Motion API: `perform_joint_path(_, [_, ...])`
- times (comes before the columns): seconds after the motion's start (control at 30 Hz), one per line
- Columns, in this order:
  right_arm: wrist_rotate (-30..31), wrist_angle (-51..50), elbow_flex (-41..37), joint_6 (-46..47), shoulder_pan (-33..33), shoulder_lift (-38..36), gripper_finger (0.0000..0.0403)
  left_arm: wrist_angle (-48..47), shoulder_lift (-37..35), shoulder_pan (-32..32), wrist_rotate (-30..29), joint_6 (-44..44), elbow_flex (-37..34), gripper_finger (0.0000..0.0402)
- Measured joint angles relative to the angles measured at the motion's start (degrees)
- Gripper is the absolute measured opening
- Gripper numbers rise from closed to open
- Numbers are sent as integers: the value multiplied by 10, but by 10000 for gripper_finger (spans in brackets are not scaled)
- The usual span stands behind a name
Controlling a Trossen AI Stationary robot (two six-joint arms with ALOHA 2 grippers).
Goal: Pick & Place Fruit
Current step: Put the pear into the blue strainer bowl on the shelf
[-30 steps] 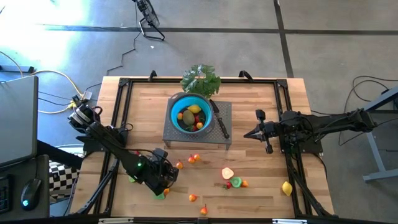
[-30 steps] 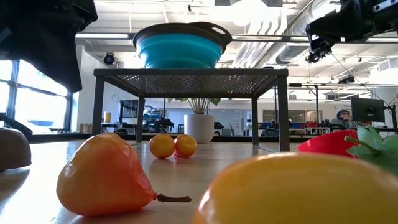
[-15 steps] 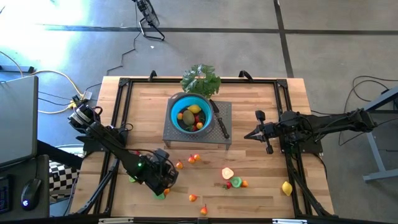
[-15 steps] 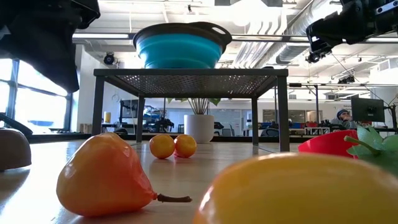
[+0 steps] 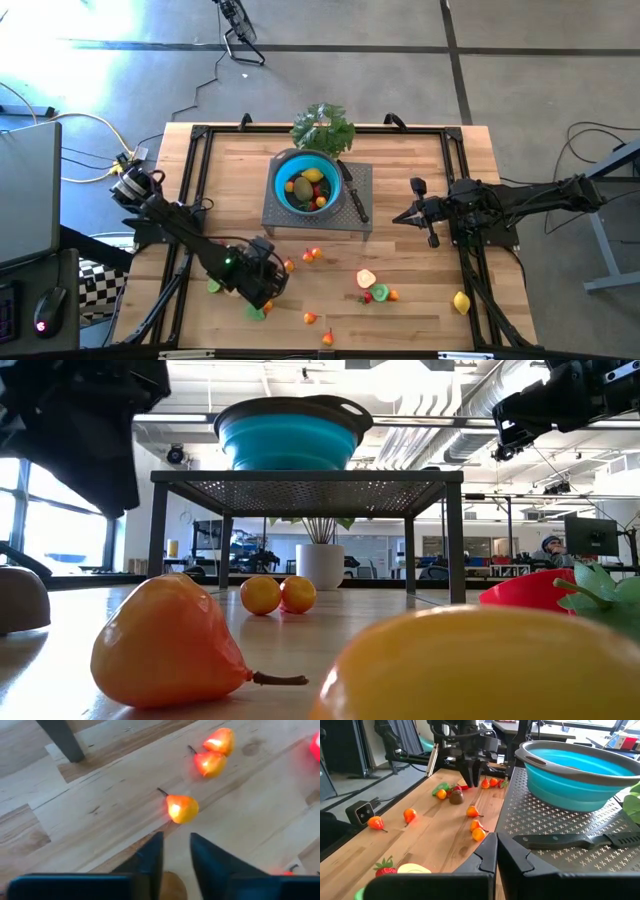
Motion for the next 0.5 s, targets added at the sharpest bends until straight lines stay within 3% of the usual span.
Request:
perform_joint_path(0.27, [0,0,0,0,0,0,3,4,0,41,34,65,0,253])
perform_joint_path(0.37, [0,0,0,-1,0,0,3,14,0,44,31,78,0,284])
perform_joint_path(0.5, [1,0,0,-6,0,0,3,46,0,42,27,57,0,295])
